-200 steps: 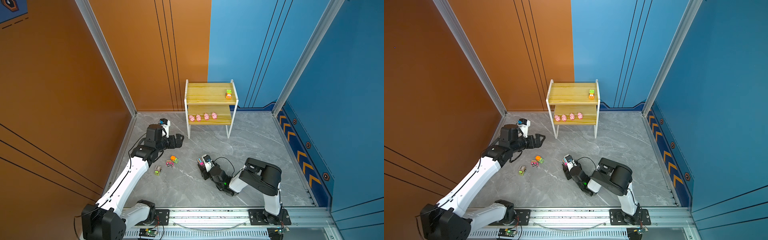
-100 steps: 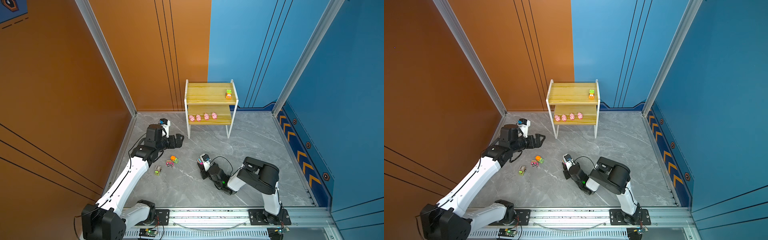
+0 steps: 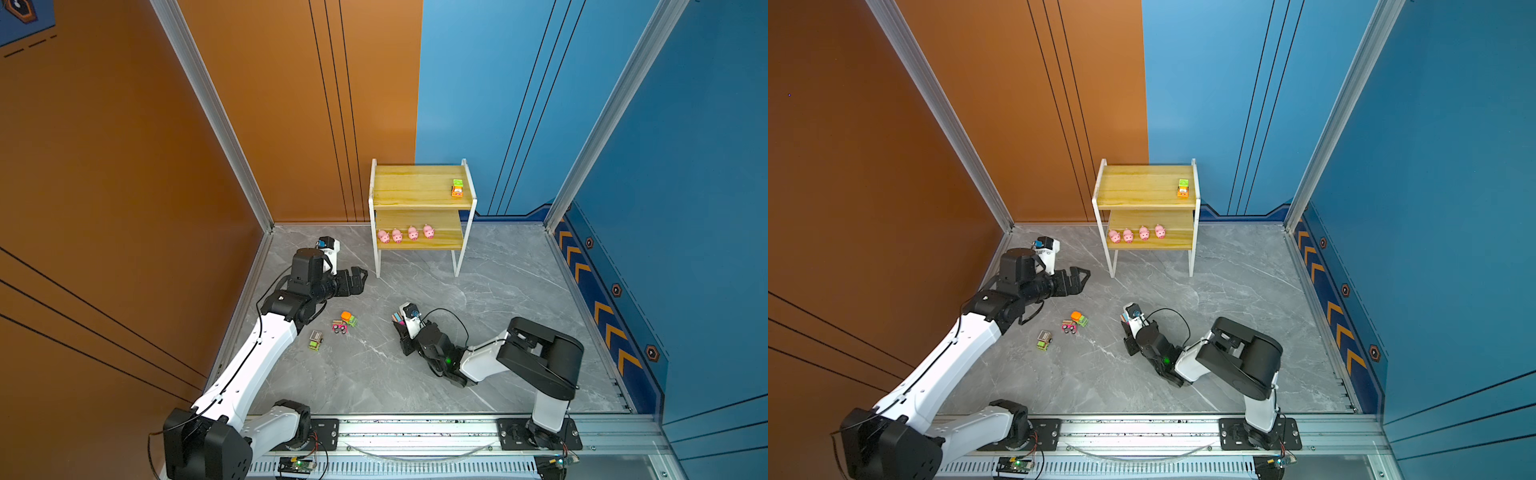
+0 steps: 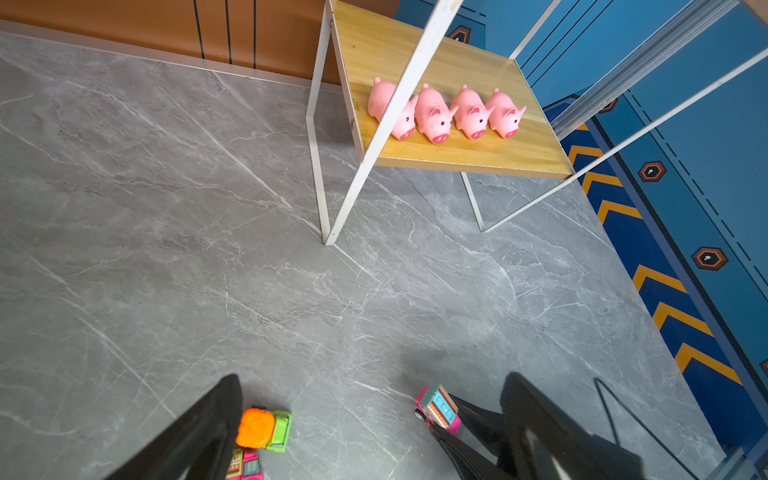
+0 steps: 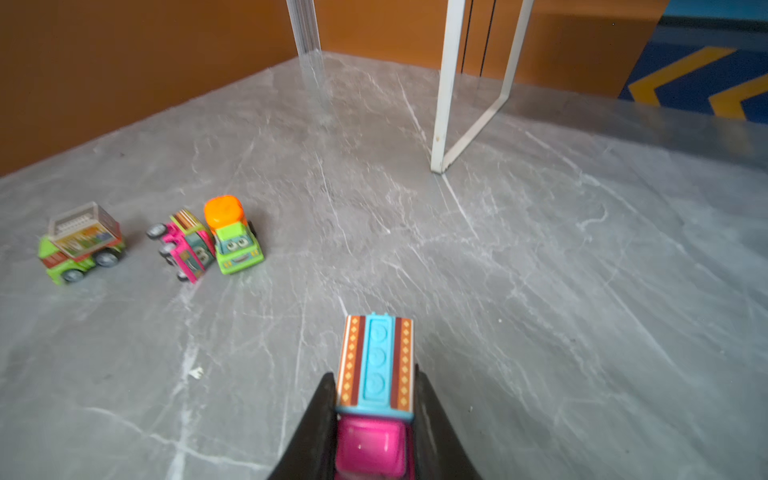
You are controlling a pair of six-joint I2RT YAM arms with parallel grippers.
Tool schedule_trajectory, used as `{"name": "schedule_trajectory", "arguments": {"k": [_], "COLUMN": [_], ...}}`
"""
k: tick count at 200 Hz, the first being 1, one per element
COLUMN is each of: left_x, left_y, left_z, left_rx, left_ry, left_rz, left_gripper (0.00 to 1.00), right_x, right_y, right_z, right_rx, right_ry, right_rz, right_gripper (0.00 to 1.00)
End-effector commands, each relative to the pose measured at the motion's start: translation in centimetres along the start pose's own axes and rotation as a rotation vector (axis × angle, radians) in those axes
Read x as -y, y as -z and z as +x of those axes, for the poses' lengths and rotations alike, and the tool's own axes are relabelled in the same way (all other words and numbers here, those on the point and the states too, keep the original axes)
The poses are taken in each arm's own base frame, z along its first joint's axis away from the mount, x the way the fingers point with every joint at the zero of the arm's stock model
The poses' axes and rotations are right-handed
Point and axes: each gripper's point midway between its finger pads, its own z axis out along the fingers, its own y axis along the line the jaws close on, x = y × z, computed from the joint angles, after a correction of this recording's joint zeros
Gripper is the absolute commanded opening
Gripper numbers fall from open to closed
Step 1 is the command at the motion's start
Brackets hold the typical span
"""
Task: Place and organize the plastic toys onto the shelf
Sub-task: 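Carry the pink truck with the right gripper up over the top shelf board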
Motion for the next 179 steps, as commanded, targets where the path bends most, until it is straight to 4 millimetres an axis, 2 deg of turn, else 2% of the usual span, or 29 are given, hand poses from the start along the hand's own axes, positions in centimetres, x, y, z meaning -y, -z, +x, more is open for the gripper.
{"name": "schedule_trajectory", "arguments": {"k": [1, 18, 55, 92, 136, 161, 171, 173, 175, 179], "left_x": [0.0, 0.0, 0.1, 0.6, 2.1, 3.0, 3.3, 3.4, 3.5, 3.6], "left_y": [0.1, 0.3, 1.0, 1.0, 1.0, 1.0, 0.9, 0.9, 0.9, 0.8], "left_z": [-0.2, -0.4, -0.9, -0.7, 0.0, 0.4, 0.6, 0.6, 0.7, 0.8], "left_rx": [0.015, 0.023, 0.048, 0.048, 0.04, 0.033, 0.027, 0.027, 0.025, 0.022], "left_ry": [0.007, 0.008, 0.008, 0.0, -0.044, -0.07, -0.076, -0.078, -0.078, -0.08], "left_rz": [0.012, 0.011, 0.01, 0.024, 0.045, 0.061, 0.069, 0.071, 0.073, 0.076], "left_gripper": [0.98, 0.97, 0.97, 0.96, 0.95, 0.96, 0.96, 0.96, 0.96, 0.96], "right_x": [-0.6, -0.2, 2.5, 5.1, 9.7, 12.2, 12.3, 12.3, 13.5, 14.1], "right_y": [1.4, 3.0, 6.5, 8.0, 6.8, 5.3, 4.5, 4.5, 4.6, 4.3], "right_z": [-3.2, -6.4, -14.4, -22.2, -29.0, -31.0, -31.5, -32.1, -32.3, -32.6], "right_rx": [-0.067, -0.104, -0.123, -0.073, -0.007, 0.012, 0.009, 0.02, 0.022, 0.022], "right_ry": [0.049, 0.076, 0.065, 0.08, 0.042, 0.018, 0.025, 0.022, 0.015, 0.01], "right_rz": [-0.007, 0.026, 0.114, 0.182, 0.297, 0.359, 0.368, 0.369, 0.393, 0.407], "right_gripper": [0.21, 0.2, 0.2, 0.2, 0.21, 0.21, 0.21, 0.21, 0.21, 0.21]}}
